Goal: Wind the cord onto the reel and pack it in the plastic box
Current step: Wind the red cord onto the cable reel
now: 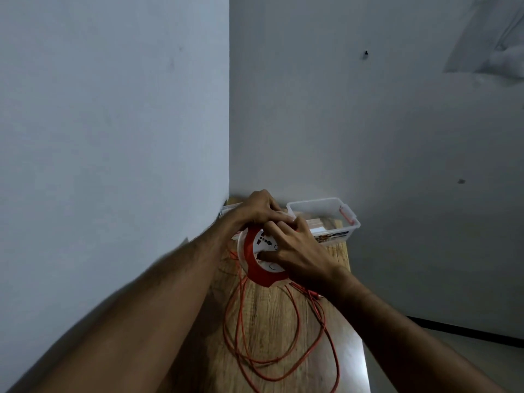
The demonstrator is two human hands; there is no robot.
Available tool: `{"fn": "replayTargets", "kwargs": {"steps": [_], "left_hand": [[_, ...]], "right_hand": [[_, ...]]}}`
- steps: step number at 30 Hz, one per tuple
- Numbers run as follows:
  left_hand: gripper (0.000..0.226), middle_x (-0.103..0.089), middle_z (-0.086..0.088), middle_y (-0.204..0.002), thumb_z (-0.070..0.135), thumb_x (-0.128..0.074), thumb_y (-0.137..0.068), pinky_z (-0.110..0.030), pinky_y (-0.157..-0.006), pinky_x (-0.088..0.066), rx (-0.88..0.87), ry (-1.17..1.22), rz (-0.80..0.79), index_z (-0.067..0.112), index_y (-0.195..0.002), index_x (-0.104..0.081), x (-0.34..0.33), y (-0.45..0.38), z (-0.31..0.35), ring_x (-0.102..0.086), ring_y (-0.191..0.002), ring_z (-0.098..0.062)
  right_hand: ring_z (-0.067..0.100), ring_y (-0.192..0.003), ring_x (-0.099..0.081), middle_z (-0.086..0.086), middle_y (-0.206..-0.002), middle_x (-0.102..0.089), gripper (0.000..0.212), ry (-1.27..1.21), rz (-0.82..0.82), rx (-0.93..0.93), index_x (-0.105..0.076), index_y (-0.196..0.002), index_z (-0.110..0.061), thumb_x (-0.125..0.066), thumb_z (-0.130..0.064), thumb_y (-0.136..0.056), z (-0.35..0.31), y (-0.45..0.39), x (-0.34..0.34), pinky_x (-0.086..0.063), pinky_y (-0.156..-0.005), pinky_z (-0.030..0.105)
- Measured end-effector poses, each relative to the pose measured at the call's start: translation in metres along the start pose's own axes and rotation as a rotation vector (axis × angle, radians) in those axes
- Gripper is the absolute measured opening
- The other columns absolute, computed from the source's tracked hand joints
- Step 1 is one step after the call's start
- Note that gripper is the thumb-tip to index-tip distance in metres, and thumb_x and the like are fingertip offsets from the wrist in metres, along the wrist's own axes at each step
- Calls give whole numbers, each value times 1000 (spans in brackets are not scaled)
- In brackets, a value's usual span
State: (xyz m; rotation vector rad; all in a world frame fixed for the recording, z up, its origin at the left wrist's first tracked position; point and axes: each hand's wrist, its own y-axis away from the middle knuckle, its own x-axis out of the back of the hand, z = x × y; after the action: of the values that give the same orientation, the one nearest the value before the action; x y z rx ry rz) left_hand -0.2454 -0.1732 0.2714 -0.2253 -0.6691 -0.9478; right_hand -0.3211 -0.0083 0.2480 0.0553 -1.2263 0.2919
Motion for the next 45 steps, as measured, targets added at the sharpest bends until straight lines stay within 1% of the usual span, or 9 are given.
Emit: {"fn": "replayTargets", "kwargs": {"steps": [9, 13, 20, 26, 29, 32, 35, 39, 45], "left_hand": [[36, -79, -16, -89, 38, -85, -81, -28, -63, -56, -51, -91, 13, 3, -91, -82, -3, -3, 5, -70, -70, -21], [39, -80, -2, -77, 51, -89, -70, -31, -66, -61, -69, -84, 65, 14, -82, -84, -2, -1, 5, -75, -70, -16], [40, -78, 0, -71, 52, -89, -71, -25, -57, -56, -82, 60, 288, 13, -78, -84, -13, -6, 1, -74, -64, -15], [39, -65, 12, -53, 55, -89, -68, -26, -51, -53, -142, 6, 329, 25, -54, -69, -32, -11, -1, -61, -45, 0], [46, -71, 1, -56, 57, -88, -68, -33, -51, -55, -118, 25, 322, 14, -60, -76, -30, -14, -6, -68, -49, -11], [49, -74, -8, -62, 54, -88, -71, -27, -51, -49, -78, 113, 304, 5, -67, -79, -23, -15, -6, -72, -56, -23], [42, -75, -1, -64, 51, -89, -72, -19, -47, -46, -50, 113, 271, 9, -73, -81, -18, -14, -2, -70, -53, -9], [42, -77, 0, -68, 54, -87, -73, -19, -48, -52, -48, 69, 216, 12, -78, -83, -13, -13, -5, -74, -58, -12], [44, -79, 1, -71, 57, -87, -70, -18, -51, -51, -47, 41, 145, 15, -81, -84, -14, -14, -9, -76, -65, -15]], "right_hand": [[35, -120, -56, 14, -131, -58, 81, -128, 128, -141, -60, -135, -21, -84, -52, -65, -6, -4, -18, -50, -101, 53], [33, -106, -70, 14, -119, -71, 73, -249, 281, -330, -65, -127, -13, -88, -44, -65, -13, -4, -21, -57, -90, 45], [7, -90, -66, -12, -100, -63, 54, -984, 639, -1186, -67, -113, -20, -85, -52, -72, -31, -17, -21, -52, -70, 16], [25, -84, -71, 11, -100, -64, 61, -1991, 807, -2008, -48, -102, -8, -92, -36, -70, -34, -44, -19, -63, -79, 51], [32, -73, -77, 21, -103, -73, 60, -2408, 879, -1901, -52, -122, -2, -83, -31, -79, -26, -47, -22, -62, -77, 55], [29, -70, -77, 19, -95, -76, 31, -2293, 764, -1817, -57, -114, -7, -70, -16, -88, -33, -35, -14, -63, -74, 50], [19, -73, -75, 9, -95, -74, 9, -1657, 870, -1586, -62, -96, -16, -68, -10, -92, -47, -13, -2, -65, -68, 41], [17, -95, -67, 6, -108, -69, 24, -551, 725, -702, -66, -106, -14, -76, -17, -85, -38, 11, -16, -58, -82, 31], [32, -137, -44, 15, -148, -44, 73, -200, 189, -356, -56, -134, -28, -89, -34, -70, -13, 19, -29, -42, -104, 59]]}}
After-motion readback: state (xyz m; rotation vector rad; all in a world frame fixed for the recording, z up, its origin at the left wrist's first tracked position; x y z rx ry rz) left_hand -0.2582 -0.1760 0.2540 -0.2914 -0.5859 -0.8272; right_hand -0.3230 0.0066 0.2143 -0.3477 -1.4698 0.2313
